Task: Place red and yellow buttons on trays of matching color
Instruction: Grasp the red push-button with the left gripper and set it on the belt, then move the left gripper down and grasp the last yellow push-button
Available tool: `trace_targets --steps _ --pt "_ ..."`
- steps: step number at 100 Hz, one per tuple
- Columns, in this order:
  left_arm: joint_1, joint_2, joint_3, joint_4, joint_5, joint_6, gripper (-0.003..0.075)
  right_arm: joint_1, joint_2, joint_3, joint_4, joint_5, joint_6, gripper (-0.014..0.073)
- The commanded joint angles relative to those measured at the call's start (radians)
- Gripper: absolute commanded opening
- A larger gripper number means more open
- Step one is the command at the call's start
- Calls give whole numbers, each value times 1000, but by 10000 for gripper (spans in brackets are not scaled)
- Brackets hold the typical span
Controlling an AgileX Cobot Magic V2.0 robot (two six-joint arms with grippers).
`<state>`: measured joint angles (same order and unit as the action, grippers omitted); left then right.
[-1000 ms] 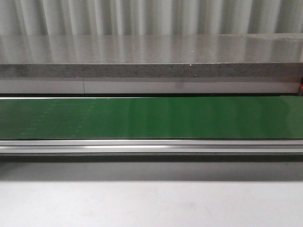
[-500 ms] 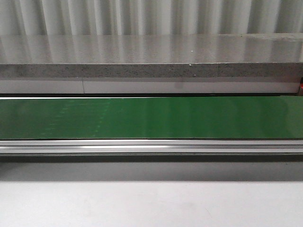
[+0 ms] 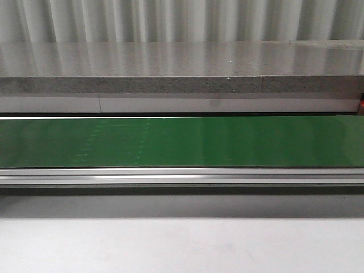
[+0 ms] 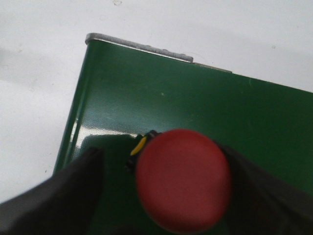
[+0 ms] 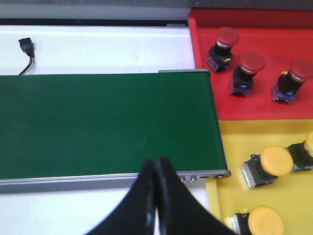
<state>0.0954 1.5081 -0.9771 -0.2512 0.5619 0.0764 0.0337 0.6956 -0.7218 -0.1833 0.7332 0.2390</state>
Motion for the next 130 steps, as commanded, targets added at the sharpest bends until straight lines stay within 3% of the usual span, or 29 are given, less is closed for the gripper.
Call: trace_targets --steps 1,6,24,44,94,130 --pt "-20 -31 -27 -7 -30 5 683 2 -3 -28 -15 -58 -8 -67" --pt "-31 -34 -34 -7 -29 17 717 2 -3 -28 -15 -58 -8 -67" --pt "-53 -76 -63 -5 -37 17 640 2 -3 -28 -15 -58 -8 -67" --pt "-34 -120 -124 68 -59 17 629 2 -3 -28 -15 -58 -8 -67" --pt "287 12 -136 80 -85 9 628 2 -3 -28 -15 -58 -8 -67" --pt "329 236 -212 68 -191 9 628 2 -3 -28 -15 -58 -8 -67"
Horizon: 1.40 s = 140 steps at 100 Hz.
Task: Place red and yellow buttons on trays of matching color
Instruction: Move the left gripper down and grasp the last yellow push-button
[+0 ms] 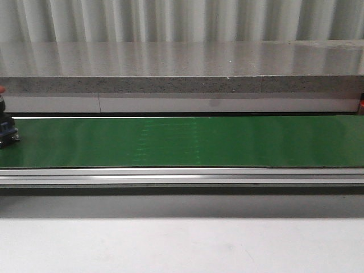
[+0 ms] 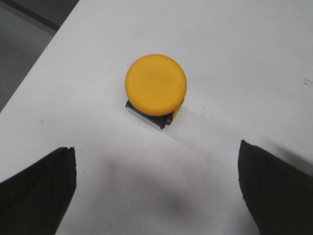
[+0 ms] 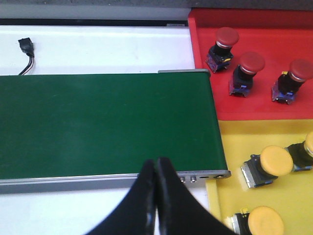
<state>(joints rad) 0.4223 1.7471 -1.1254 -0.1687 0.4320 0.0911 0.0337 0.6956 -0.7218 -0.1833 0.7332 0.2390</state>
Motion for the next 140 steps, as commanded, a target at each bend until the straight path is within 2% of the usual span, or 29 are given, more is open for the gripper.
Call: trace_targets --steps 1,29,45,52,57,64,81,92,125,140 --pt "2 1 -71 -14 -59 -6 628 2 -3 -28 -15 -58 -8 -67" --pt "2 148 -228 -45 -43 -6 628 2 -3 -28 -15 -58 -8 -67" --pt "2 202 -263 -64 -43 -6 627 2 -3 -28 -15 -58 -8 -67" --pt "2 217 -271 -64 -25 -6 601 2 -3 -28 -15 -58 -8 -67" --pt "2 219 -271 -64 -20 -6 555 2 -3 -28 -15 -58 -8 -67" --pt "2 219 -271 -64 -16 -6 452 2 -3 -28 -15 -58 -8 -67" --pt "2 205 -271 -96 -14 -6 130 2 -3 -28 -15 -58 -8 -67" --pt "2 171 -271 -128 -4 -6 -16 2 -3 -28 -15 -58 -8 -67" --pt "-25 -57 -267 -132 163 -6 -20 2 -3 -28 -15 -58 -8 -67" --pt "-79 -166 -223 -132 166 2 -20 2 -3 -28 -15 -58 -8 -67"
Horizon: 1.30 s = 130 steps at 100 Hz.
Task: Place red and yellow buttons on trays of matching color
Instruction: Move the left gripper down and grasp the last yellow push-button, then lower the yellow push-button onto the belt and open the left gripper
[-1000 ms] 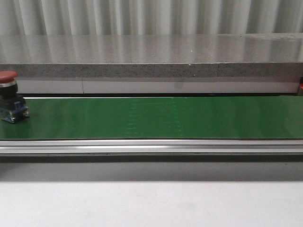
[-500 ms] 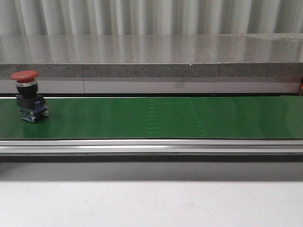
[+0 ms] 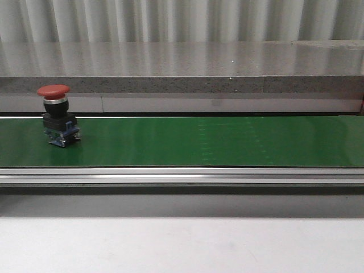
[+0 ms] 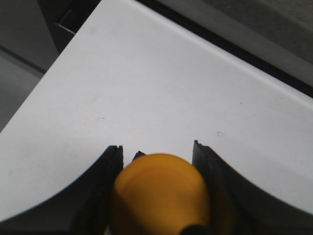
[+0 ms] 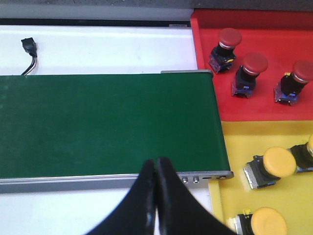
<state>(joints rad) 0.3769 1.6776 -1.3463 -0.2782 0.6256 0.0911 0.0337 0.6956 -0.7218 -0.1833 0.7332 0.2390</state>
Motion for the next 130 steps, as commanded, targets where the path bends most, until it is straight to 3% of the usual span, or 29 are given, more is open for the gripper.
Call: trace_targets --steps 1,26,46,92,104,122,130 --pt "-39 -106 5 -23 -28 2 -20 2 -3 -28 -15 -58 -8 -67" --pt "-161 -209 155 -23 -45 2 -20 2 -3 -28 -15 -58 -8 -67" --pt "-253 -205 262 -21 -153 5 -20 2 -3 -28 -15 -58 -8 -67" --pt "-279 -196 346 -17 -206 5 -11 2 -3 -28 -15 -58 -8 -67" --pt "-279 -196 350 -15 -195 7 104 2 -3 -28 -15 -58 -8 -67" --pt "-279 -181 352 -15 -171 7 447 2 -3 -28 -15 -58 -8 -67" --pt "-279 -181 352 -15 -168 7 559 2 -3 -28 -15 -58 -8 -67"
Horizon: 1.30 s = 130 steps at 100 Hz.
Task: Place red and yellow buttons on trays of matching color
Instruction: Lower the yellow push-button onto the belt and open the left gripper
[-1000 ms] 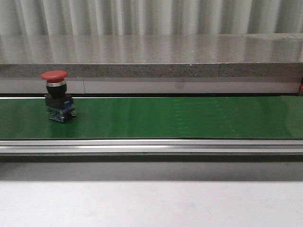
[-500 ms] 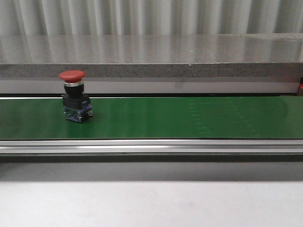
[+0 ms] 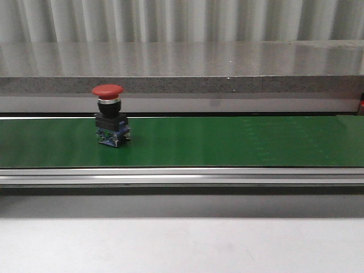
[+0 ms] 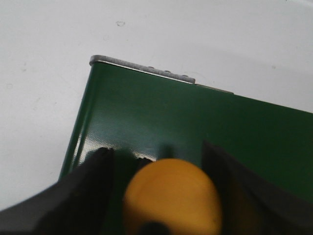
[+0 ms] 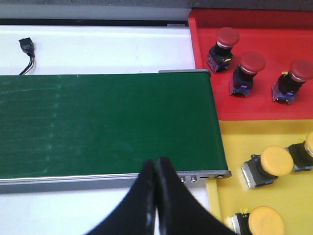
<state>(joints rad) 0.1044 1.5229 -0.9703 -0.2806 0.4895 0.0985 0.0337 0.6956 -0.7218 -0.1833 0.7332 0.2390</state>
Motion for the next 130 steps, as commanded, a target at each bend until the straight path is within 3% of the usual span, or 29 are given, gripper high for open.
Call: trace_targets --steps 1,9,40,60,93,114,130 --pt "-6 -26 -24 -13 -32 -1 567 2 -3 -28 -15 -58 -8 -67" --pt "-6 -26 -28 -13 -32 -1 613 2 -3 -28 -15 -58 -8 -67" --pt "-67 -87 -44 -13 -46 24 610 2 -3 -28 -15 -58 -8 -67" --pt "-125 -201 -44 -4 -53 36 610 2 -3 -28 -15 -58 -8 -67" --pt "-134 -446 35 22 -31 47 601 2 -3 -28 -15 -58 -8 -67" --pt "-134 -623 156 22 -33 47 495 2 -3 -28 -15 -58 -8 -67" --pt "-134 -749 245 22 -33 47 315 2 -3 -28 -15 -58 -8 -67"
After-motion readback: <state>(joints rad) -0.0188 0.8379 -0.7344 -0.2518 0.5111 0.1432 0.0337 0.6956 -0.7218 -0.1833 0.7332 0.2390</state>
